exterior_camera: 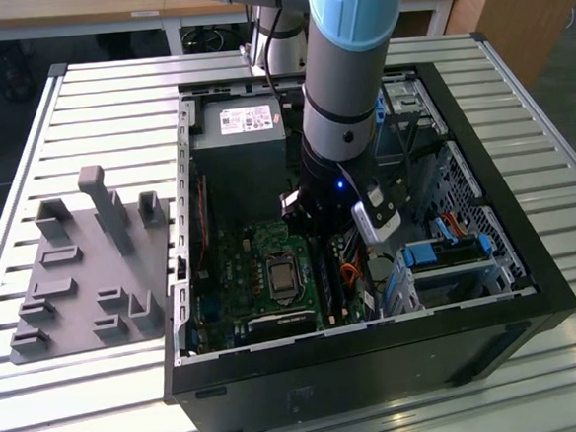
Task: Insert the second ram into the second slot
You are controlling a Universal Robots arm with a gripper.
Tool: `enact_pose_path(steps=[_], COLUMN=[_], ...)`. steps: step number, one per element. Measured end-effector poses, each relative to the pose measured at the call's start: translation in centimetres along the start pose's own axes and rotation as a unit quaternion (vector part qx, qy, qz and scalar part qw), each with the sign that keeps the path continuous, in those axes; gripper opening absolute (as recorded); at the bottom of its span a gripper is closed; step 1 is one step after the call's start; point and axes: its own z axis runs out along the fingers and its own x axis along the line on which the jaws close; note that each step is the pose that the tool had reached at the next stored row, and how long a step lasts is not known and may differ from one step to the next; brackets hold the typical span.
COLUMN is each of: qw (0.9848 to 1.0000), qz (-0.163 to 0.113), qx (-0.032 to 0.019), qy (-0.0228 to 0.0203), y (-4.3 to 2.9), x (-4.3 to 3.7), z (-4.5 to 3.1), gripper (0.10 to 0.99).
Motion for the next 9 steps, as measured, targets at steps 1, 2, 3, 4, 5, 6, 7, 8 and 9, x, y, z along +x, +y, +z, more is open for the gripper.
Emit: enact_pose_path(steps=[1, 2, 3, 4, 5, 6, 7, 8, 9], qw=[1.0, 1.0, 1.0, 1.0, 1.0, 1.0, 1.0, 1.0, 1.0], qz=[0.0, 0.0, -0.001, -0.001, -0.001, -0.002, -0.004, -0.005, -0.007], qx=[0.0, -0.0001, -0.0003, -0.0004, -0.0003, -0.0003, -0.0002, -0.0001, -0.0001], qy=[0.0001, 0.0, 0.0, 0.0, 0.0, 0.0, 0.0001, 0.0001, 0.0002], y=[0.0, 0.0, 0.01, 0.01, 0.01, 0.0, -0.01, -0.02, -0.02], x=[0.0, 0.0, 0.0, 0.0, 0.0, 0.0, 0.01, 0.0, 0.0], z=[-0.07, -0.13, -0.16, -0.16, -0.16, -0.16, -0.17, -0.17, -0.16], gripper=[0.137, 0.137, 0.137, 0.137, 0.137, 0.137, 0.137, 0.137, 0.137])
